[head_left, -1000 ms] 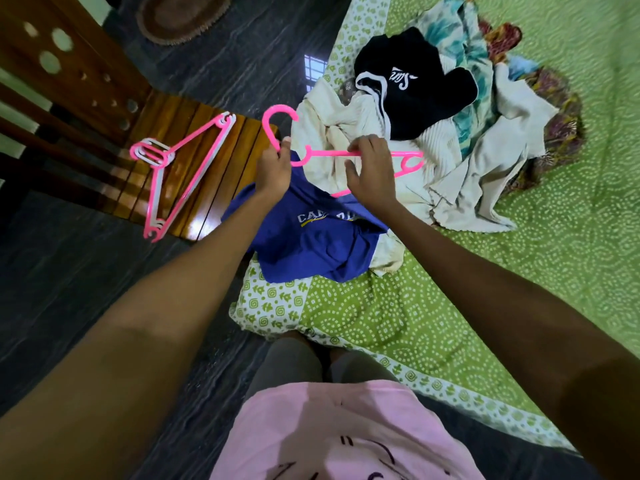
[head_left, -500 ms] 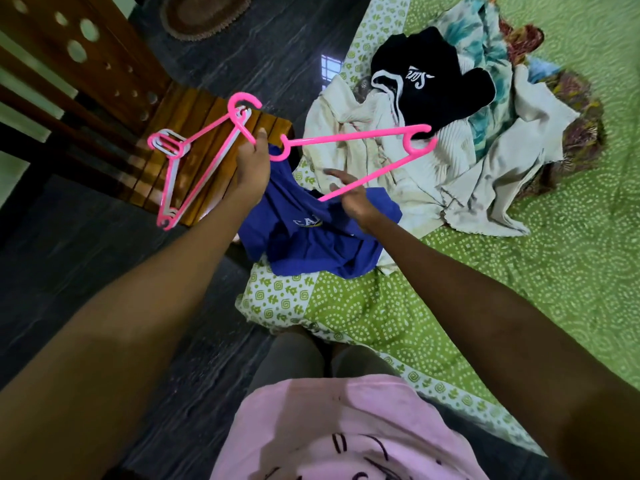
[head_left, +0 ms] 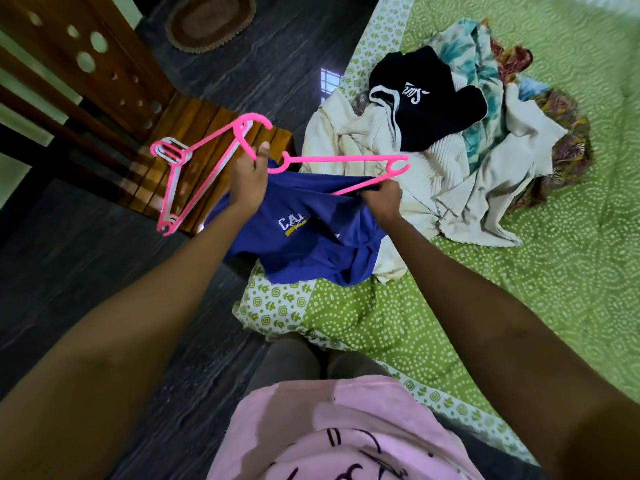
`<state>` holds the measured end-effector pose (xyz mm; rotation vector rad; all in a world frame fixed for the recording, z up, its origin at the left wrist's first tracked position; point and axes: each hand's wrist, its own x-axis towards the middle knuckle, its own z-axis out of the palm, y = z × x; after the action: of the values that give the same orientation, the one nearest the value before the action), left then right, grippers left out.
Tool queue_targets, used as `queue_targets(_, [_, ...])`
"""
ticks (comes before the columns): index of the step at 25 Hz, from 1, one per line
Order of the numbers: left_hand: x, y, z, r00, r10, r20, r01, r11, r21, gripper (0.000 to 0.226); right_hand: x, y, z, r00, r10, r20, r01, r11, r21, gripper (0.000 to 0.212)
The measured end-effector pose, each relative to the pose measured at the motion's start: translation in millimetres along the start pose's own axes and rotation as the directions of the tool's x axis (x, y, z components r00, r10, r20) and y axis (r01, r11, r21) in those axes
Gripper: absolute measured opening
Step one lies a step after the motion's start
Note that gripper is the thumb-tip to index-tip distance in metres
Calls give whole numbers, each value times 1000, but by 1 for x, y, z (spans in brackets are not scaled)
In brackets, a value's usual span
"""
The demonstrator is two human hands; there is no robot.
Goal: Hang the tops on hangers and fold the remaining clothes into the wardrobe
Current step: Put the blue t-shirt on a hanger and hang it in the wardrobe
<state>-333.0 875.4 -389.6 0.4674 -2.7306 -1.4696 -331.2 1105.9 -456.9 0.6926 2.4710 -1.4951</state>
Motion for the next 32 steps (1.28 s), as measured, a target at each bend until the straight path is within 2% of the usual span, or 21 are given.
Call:
queue_targets(1, [-2, -1, -2, 1000, 18, 9, -19, 1000, 18, 45, 0, -3, -11, 994, 100, -55, -88, 979, 186, 9])
queue_targets(2, [-2, -3, -3, 999, 42, 17, -42, 999, 32, 44, 0, -5, -21, 977, 209, -45, -177, 909, 378, 15])
queue_targets(4, [-5, -2, -6, 995, 87, 43, -89, 994, 59, 45, -1, -10, -39, 938, 344, 39, -294, 732, 615, 21])
queue_targets(7, [-7, 6, -3, 989, 138, 57, -142, 986, 84, 44, 2, -20, -60, 901, 431, 56, -323, 577, 751, 23])
queue_targets(9, [-4, 11, 2, 985, 160, 55, -166, 980, 106, 42, 6, -30, -66, 883, 469, -28, -275, 563, 780, 23])
queue_targets(10, [-2, 14, 3, 983, 174, 58, -180, 977, 118, 40, 7, -34, -67, 877, 469, -104, -247, 626, 740, 24])
queue_targets(11, [0, 16, 4, 979, 193, 63, -199, 972, 126, 38, 7, -37, -69, 875, 435, -210, -213, 737, 641, 26])
queue_targets(12, [2, 19, 5, 974, 215, 72, -223, 966, 133, 37, 7, -41, -70, 883, 360, -302, -186, 857, 481, 29])
queue_targets(13, [2, 23, 4, 967, 239, 88, -250, 959, 137, 38, 7, -44, -71, 899, 285, -333, -170, 927, 335, 29])
queue_targets(15, [3, 29, 1, 950, 285, 129, -303, 942, 143, 41, 12, -41, -76, 933, 189, -305, -135, 973, 189, 29])
queue_targets(17, [3, 27, -3, 931, 324, 170, -349, 927, 140, 41, 14, -38, -80, 950, 157, -270, -133, 986, 105, 25])
queue_targets(18, [2, 25, -4, 922, 341, 186, -369, 918, 148, 40, 13, -38, -83, 955, 76, -287, -85, 996, -21, 15])
queue_targets(19, [1, 23, -5, 914, 353, 201, -388, 905, 174, 39, 10, -39, -84, 953, -38, -300, 3, 993, -116, 10])
queue_targets(22, [-8, 26, 0, 890, 380, 252, -445, 846, 295, 38, 0, -47, -83, 908, -366, -206, 283, 896, -343, 24])
queue_targets(24, [-12, 32, 6, 907, 352, 232, -412, 855, 313, 41, -13, -56, -76, 880, -457, -133, 385, 847, -366, 26])
queue_targets(28, [-2, 42, 14, 974, 205, 100, -221, 956, 194, 43, -44, -64, -50, 810, -585, -41, 545, 776, -317, 29])
queue_targets(32, [0, 66, 20, 967, 245, 69, -253, 954, 160, 40, -69, -72, -27, 795, -607, -1, 589, 771, -242, 40])
